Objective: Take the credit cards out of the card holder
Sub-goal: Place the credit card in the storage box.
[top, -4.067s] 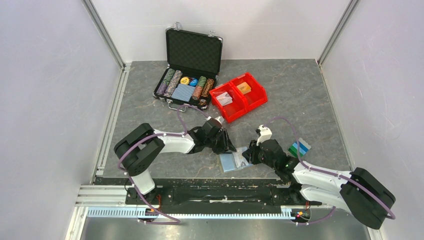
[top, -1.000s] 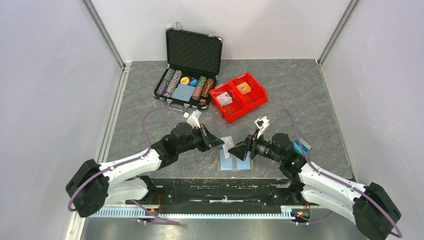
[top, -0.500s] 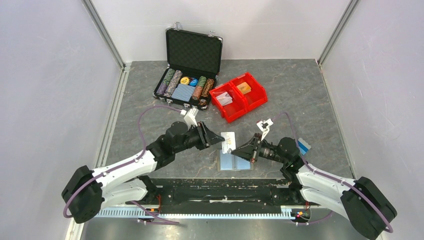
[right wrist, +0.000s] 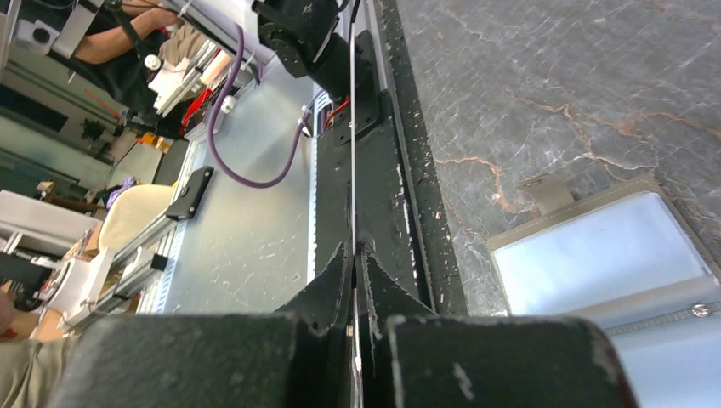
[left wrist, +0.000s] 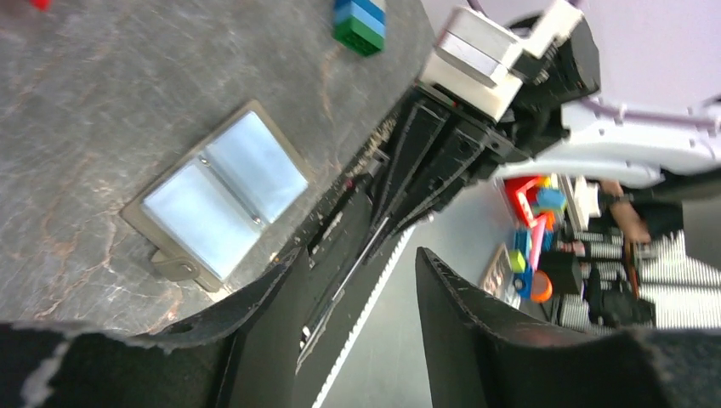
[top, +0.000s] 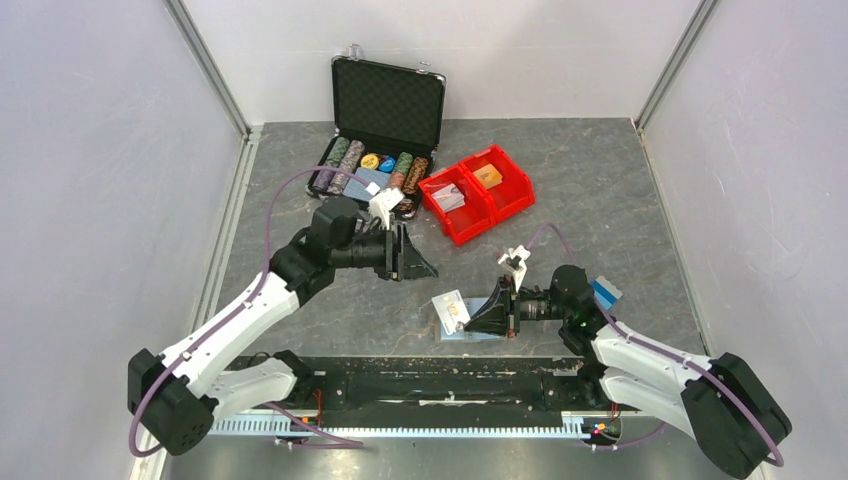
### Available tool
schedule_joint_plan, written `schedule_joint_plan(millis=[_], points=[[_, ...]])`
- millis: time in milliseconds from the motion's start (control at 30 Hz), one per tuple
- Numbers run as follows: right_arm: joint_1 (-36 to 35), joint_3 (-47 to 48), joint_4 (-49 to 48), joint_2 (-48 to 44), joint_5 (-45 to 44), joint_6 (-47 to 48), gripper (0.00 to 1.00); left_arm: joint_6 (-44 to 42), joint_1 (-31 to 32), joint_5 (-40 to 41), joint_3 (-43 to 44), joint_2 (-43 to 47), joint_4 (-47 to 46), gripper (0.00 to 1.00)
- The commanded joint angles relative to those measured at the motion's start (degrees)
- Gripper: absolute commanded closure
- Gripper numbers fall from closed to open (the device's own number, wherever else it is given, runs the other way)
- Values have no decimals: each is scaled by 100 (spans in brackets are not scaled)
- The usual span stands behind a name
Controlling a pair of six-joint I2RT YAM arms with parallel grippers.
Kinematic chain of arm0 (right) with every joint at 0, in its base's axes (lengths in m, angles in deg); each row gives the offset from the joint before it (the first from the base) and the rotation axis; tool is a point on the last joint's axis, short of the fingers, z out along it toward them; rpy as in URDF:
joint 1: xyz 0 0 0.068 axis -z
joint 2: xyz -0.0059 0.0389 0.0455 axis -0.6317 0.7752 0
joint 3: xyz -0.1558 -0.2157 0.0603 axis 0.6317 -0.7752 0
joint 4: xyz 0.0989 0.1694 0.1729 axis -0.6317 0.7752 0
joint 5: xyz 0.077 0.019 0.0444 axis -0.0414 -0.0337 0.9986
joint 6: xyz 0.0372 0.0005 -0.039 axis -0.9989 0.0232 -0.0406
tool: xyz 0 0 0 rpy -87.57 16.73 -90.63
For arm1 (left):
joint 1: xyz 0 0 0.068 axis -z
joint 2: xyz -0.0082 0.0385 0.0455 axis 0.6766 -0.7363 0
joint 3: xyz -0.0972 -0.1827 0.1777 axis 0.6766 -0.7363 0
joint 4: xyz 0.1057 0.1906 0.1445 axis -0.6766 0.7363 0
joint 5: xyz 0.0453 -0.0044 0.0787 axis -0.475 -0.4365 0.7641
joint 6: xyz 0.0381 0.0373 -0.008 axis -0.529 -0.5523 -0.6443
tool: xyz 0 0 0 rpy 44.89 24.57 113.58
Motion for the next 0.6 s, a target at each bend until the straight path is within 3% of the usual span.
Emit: schedule_joint_plan(millis=[0, 167, 567], points=[[-2, 294, 195, -35, 463, 332, 100, -989, -2, -1249, 392, -325, 519, 46], [-7, 257, 89, 1, 464, 201, 100, -1026, 108, -1809, 450, -736, 199, 55], [-7, 239, -249, 167, 529, -145, 100, -1534, 295, -1864, 638, -1061, 501, 58]])
